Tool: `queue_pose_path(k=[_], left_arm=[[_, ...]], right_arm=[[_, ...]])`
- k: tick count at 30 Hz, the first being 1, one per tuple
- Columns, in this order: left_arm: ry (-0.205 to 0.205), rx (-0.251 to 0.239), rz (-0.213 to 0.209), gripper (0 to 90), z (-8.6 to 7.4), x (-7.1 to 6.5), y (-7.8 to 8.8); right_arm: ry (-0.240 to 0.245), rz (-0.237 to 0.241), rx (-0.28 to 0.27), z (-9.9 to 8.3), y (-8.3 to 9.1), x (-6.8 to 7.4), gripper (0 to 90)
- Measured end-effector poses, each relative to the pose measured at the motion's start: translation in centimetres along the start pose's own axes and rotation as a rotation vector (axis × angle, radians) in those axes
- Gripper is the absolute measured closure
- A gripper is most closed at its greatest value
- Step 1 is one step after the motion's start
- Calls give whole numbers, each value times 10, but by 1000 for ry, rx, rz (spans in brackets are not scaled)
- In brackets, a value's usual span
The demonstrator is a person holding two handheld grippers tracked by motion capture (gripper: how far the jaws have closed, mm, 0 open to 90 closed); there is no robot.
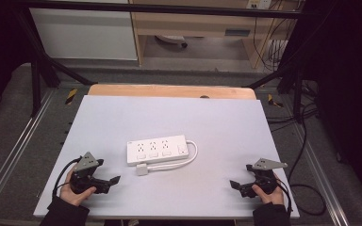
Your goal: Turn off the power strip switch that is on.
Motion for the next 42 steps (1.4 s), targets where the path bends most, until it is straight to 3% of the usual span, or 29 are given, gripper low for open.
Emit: queue_pose_path(k=[20,42], left_arm=[[-5,11,10,42,5,-4,-3],[-26,11,11,42,21,-16,-4]], right_arm=[[4,-4,-2,0,0,-1,7],[4,-12,6,0,0,-2,7]])
Point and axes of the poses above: each handheld gripper's, and its own axes: y roughly backward along the jaws, z roughly out of its top, x roughly to its left, the point moved 7 cm from there along -y, roughly forward along the jaws, and after that the axes turned 9 degrees about x, right-handed, at the moved point
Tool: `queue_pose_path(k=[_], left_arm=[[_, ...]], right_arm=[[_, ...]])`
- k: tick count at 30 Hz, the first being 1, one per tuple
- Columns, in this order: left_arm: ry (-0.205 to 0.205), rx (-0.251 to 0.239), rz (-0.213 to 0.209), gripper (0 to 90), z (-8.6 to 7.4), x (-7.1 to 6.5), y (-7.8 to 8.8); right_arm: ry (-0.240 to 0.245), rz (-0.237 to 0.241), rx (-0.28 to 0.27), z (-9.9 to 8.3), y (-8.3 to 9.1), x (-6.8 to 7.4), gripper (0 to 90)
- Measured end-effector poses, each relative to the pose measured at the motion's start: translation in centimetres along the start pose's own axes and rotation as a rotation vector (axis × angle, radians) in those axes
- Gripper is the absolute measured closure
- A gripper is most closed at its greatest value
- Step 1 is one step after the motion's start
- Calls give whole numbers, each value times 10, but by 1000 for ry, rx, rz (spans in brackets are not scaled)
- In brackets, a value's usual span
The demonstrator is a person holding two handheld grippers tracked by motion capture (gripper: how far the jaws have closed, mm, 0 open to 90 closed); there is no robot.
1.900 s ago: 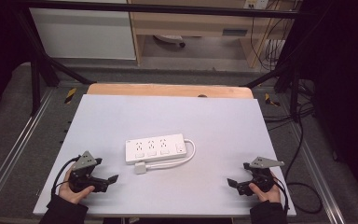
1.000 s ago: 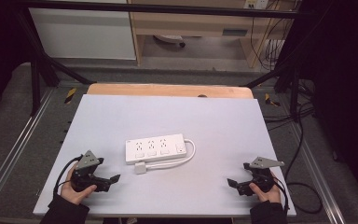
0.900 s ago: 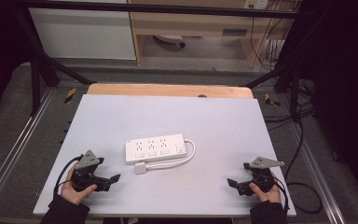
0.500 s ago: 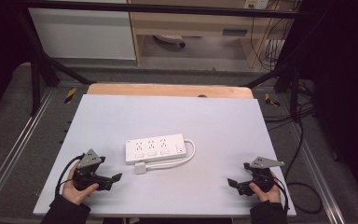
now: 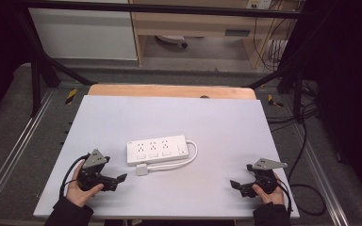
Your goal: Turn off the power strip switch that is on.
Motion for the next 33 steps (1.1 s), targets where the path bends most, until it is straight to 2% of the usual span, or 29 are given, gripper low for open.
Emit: queue_pose_path(k=[21,33], left_arm=[[-12,-2,18,45,13,-8,2],[-11,13,27,46,19,-11,-1]], right_arm=[[2,-6,6,0,-1,0,7],[2,-8,12,-1,-1,0,7]])
Point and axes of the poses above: each handheld gripper's, and its own axes: y roughly backward along the jaws, z roughly out of its top, x roughly to its left, the point moved 7 cm from there along -y, roughly forward along the jaws, and after that the axes turned 9 degrees about x, right-handed, at the moved point
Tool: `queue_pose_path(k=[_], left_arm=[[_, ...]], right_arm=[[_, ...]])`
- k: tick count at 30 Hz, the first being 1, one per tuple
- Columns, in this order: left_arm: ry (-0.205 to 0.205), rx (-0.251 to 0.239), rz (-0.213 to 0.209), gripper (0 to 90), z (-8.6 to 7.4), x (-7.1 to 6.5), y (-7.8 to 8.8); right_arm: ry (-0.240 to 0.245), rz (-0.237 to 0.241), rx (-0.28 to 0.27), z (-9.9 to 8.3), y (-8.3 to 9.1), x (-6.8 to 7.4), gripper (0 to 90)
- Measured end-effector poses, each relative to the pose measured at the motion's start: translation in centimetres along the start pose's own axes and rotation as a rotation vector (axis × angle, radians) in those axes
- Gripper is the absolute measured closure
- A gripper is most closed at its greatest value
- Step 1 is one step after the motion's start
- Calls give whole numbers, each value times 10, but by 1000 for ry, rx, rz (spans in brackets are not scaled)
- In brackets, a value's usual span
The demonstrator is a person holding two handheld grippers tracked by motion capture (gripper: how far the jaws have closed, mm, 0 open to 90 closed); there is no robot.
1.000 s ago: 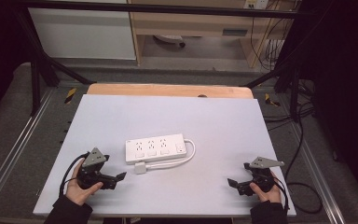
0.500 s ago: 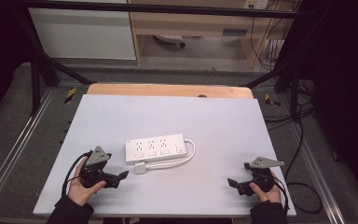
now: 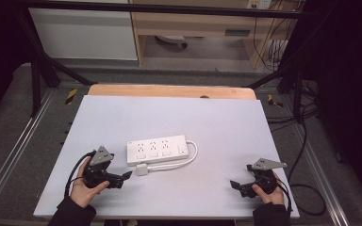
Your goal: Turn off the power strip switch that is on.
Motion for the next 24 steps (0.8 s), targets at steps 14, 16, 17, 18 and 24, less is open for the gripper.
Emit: queue_pose_path(k=[14,16,17,18,24], left_arm=[[-18,-1,-8,46,14,-8,-2],[-21,-1,-6,46,17,-9,-3],[-20,-2,-7,47,18,-9,-3],[-20,-2,-7,47,18,-9,-3],[-31,-1,-4,50,24,-13,-5]], right_arm=[[2,-4,-10,1,1,0,7],[2,-3,-10,1,1,0,7],[0,-2,-9,1,1,0,7],[-1,-2,-8,1,1,0,7],[3,-3,-10,1,1,0,7]])
Point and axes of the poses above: each handheld gripper's, and its own axes: y roughly backward along the jaws, z roughly out of its top, x roughly to its left, the point moved 7 cm from there along -y, roughly forward along the jaws, and after that the axes turned 9 degrees about x, right-handed, at the moved point
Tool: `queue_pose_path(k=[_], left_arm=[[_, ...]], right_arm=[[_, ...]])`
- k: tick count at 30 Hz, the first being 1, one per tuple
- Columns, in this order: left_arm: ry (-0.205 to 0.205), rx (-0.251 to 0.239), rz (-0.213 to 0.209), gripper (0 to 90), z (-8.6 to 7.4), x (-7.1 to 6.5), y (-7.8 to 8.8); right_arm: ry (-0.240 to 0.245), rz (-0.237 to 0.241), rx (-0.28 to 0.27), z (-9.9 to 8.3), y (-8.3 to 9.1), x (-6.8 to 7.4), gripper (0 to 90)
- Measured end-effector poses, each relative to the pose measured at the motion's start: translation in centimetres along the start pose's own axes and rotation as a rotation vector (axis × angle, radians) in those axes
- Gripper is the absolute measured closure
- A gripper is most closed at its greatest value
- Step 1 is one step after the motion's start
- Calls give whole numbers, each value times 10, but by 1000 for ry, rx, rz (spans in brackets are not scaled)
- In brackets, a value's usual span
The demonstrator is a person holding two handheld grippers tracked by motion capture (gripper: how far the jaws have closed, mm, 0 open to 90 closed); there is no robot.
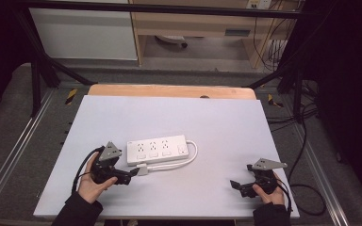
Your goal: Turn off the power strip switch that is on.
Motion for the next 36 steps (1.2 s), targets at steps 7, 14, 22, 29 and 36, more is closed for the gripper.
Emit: queue_pose_path(k=[7,14,22,29,36], left_arm=[[-5,3,-6,50,3,-3,-3],[-11,2,-12,51,8,-7,-6],[-19,-2,-17,57,14,-11,-8],[-23,-6,-23,64,20,-15,-10],[-27,-5,-24,68,25,-18,-13]], right_arm=[[0,1,2,0,0,0,7],[-1,1,3,0,0,0,7],[1,1,2,0,0,0,7],[1,0,2,0,0,0,7],[0,-1,3,0,0,0,7]])
Point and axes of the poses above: each handheld gripper's, and its own axes: y roughly backward along the jaws, z roughly out of its top, x roughly to its left, the point moved 7 cm from there along -y, roughly forward along the jaws, and after that the axes turned 9 degrees about x, right-handed, at the moved point
